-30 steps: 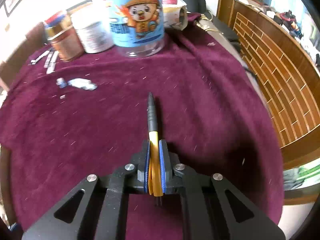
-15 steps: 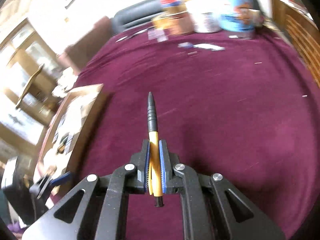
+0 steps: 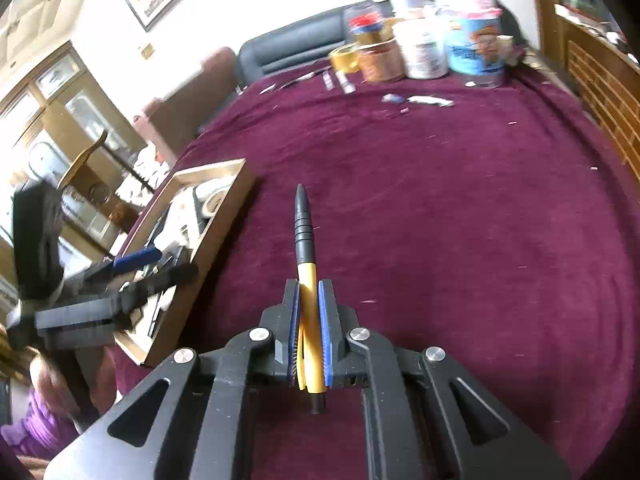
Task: Organize rigid objects
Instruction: 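Grasp the clear blue-capped pen with the left tool while the right tool holds the yellow pen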
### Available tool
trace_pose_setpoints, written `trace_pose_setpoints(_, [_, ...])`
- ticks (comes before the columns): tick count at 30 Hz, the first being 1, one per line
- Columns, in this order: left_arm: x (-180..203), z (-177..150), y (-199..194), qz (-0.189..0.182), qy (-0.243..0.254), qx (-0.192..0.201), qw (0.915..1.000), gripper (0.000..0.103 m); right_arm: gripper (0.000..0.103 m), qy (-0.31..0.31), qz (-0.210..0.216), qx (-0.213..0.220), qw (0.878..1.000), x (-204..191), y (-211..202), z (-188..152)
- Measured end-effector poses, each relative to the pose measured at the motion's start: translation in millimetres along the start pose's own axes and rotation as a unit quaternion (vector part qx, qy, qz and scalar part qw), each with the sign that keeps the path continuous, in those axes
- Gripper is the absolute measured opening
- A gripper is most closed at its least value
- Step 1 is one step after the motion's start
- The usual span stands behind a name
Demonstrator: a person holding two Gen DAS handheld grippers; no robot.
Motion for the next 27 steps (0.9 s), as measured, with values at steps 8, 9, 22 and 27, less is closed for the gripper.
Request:
trace_pose_setpoints(8, [69.1,109.1,72.7,0.015,0.043,-0.035,0.9984,0.097,0.007,0.081,0.008,0.053,0.995,71.8,-6.6,31.1])
trace_pose_setpoints(9, [81.1,119.6,85.1,0.022,0.057,-0.042,0.9973,0.096,0.007,0.091,0.007,0.064,0.994,84.0,-5.2,35.1])
trace_pose_setpoints(22, [150.4,221.1,232.8,0.012,0.155,-0.090,0.9837,0.094,0.007,0.169,0.076,0.056,0.981,139.5,23.4,33.9])
trace_pose_setpoints(27, [152.5,218.8,257.9,-0.021,0.182,-0.137,0.9734,0.075,0.007,0.173,0.085,0.060,0.979,142.5,21.3,33.8])
Point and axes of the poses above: each gripper's, at about its wrist camera, not at the fingertips, and y roughly the way its jaws point, x to its right, z to its top, the point moved 3 cm from there along y, roughly the way its jaws point, and after that the axes turned 4 degrees about -x, right-handed, at the moved point
